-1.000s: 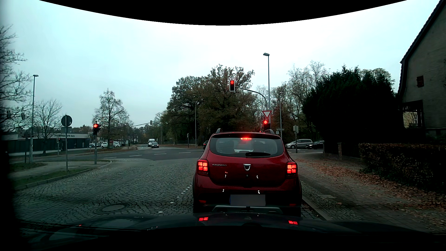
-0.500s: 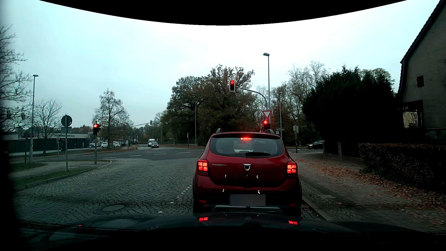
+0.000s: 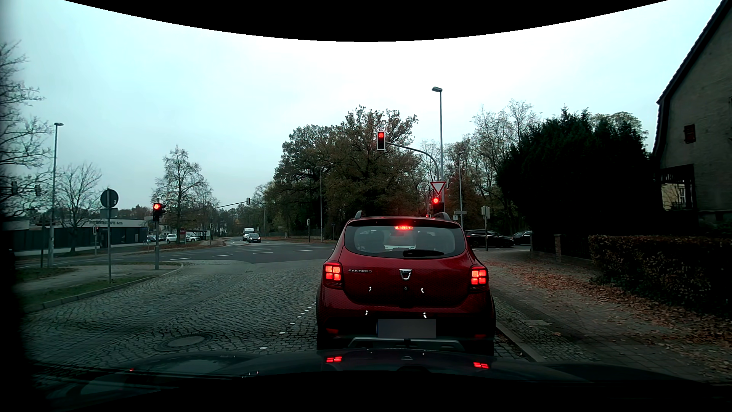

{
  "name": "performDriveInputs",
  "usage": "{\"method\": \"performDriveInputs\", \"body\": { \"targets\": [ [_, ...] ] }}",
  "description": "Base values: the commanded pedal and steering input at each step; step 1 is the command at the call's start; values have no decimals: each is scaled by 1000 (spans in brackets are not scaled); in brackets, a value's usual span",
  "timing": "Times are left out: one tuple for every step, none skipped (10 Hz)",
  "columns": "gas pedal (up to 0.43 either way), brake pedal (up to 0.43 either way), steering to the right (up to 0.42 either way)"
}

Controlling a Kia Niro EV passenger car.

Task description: Follow the waypoints while adhering to traffic rules and regulations

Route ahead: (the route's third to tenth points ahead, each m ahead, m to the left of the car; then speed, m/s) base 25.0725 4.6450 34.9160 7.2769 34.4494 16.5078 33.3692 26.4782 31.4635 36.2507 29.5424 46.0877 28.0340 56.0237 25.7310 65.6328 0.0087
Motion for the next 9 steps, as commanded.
{"method": "performDriveInputs", "body": {
  "targets": [
    [0, 415, 2],
    [0, 415, 3],
    [0, 415, 3],
    [0, 415, 3],
    [0, 415, 3],
    [0, 415, 3],
    [0, 409, 3],
    [0, 415, 2],
    [0, 409, 3]
  ]
}}
